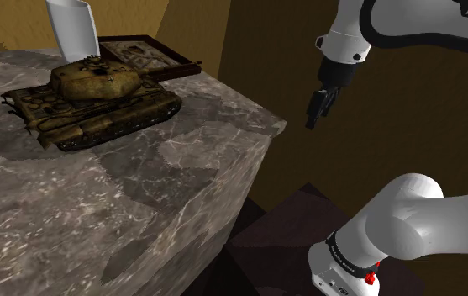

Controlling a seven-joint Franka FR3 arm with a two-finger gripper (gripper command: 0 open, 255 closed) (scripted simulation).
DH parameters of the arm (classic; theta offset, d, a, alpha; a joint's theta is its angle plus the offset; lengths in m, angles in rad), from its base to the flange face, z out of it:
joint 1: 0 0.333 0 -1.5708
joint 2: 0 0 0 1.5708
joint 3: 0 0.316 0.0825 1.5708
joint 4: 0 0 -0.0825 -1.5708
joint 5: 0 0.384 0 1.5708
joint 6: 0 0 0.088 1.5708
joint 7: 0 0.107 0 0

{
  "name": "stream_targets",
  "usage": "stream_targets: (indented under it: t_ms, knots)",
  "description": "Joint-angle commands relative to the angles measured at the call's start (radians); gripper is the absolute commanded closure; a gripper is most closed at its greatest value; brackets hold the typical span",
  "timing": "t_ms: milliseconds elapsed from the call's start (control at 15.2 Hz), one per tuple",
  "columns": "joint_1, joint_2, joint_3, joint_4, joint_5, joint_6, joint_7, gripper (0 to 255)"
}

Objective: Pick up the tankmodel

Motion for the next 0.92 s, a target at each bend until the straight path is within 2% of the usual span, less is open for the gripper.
stream_targets:
  t_ms: [0, 396, 858]
  knots:
    - [0.0, 0.0, 0.0, 0.0, 0.0, 0.0, 0.0, 0]
    - [-0.024, 0.003, 0.163, 0.059, 0.159, -0.042, 0.345, 0]
    - [-0.084, 0.098, 0.351, 0.202, 0.304, -0.04, 0.751, 0]
